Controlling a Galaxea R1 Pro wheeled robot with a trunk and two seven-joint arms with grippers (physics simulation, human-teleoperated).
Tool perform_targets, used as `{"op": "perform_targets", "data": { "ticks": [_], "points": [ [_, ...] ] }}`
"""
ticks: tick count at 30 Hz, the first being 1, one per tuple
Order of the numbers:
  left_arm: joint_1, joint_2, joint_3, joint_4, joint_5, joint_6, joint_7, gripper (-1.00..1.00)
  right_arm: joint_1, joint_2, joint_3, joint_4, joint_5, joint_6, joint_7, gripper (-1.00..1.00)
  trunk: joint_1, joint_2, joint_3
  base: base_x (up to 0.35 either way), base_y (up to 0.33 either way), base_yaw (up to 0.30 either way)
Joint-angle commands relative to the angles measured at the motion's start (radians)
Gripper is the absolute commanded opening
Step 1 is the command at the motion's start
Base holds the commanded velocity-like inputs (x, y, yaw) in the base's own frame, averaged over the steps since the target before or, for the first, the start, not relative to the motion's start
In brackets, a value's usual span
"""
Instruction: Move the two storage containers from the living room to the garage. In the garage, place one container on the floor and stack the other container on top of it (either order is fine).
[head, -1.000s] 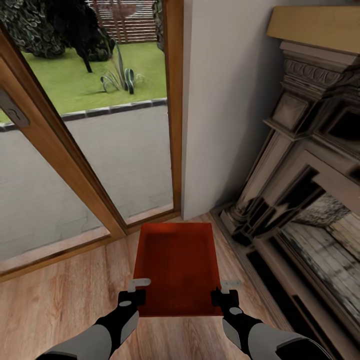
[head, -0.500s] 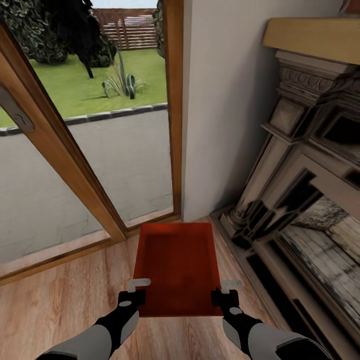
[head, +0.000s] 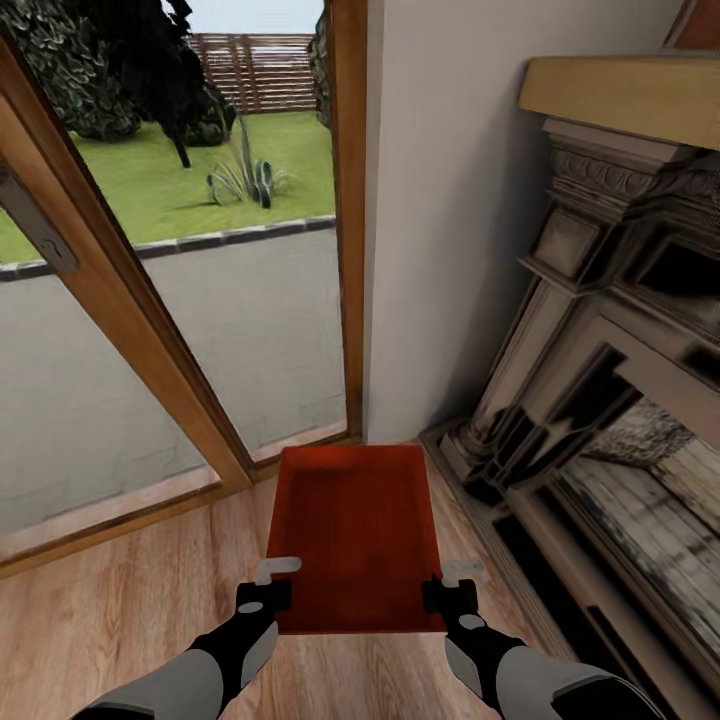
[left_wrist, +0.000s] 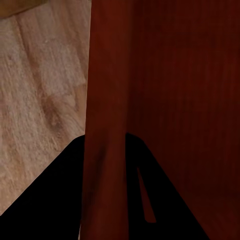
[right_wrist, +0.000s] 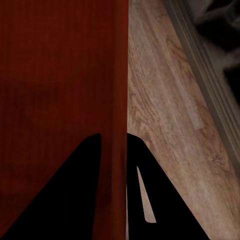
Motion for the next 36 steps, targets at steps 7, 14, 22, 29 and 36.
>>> {"op": "perform_targets", "data": {
  "ticks": [7, 14, 22, 29, 36],
  "points": [
    [0.0, 0.003, 0.016, 0.013, 0.013, -0.004, 0.012, -1.0, -0.002, -0.001, -0.08, -0.001, -0.02, -0.028, -0.006, -1.0, 0.0, -0.001, 0.011, 0.0, 0.0, 0.0],
    [0.0, 0.003, 0.016, 0.013, 0.013, -0.004, 0.012, -1.0, -0.002, -0.001, -0.08, -0.001, -0.02, -0.028, -0.006, -1.0, 0.0, -0.001, 0.022, 0.0, 0.0, 0.0],
    [0.0, 0.003, 0.016, 0.013, 0.013, -0.004, 0.012, -1.0, -0.002, -0.001, -0.08, -0.001, -0.019, -0.028, -0.006, -1.0, 0.0, -0.001, 0.035, 0.0, 0.0, 0.0],
    [0.0, 0.003, 0.016, 0.013, 0.012, -0.004, 0.012, -1.0, -0.002, -0.001, -0.08, -0.001, -0.02, -0.028, -0.006, -1.0, 0.0, -0.001, 0.046, 0.0, 0.0, 0.0],
    [0.0, 0.003, 0.016, 0.013, 0.013, -0.004, 0.012, -1.0, -0.002, -0.001, -0.08, -0.001, -0.019, -0.028, -0.006, -1.0, 0.0, -0.001, 0.058, 0.0, 0.0, 0.0]
  ]
}}
